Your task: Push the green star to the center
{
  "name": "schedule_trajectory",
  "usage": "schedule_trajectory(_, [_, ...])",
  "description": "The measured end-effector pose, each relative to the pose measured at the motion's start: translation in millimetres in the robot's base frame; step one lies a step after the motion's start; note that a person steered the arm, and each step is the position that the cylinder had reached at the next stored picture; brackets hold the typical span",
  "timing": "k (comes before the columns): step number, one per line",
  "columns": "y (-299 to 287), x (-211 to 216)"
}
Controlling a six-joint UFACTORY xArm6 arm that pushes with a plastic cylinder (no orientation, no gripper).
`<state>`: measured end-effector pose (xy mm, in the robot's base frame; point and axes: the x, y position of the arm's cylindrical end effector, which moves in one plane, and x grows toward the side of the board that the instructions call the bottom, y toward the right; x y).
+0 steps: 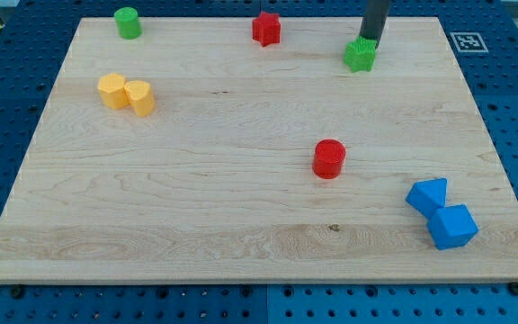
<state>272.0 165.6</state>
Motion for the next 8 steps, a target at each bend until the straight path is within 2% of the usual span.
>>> schedule_trajectory(2, [-14.4,27.0])
schedule_trajectory(5, [-59.9,94.6])
schedule_trajectory(8, [-164.7,133.5])
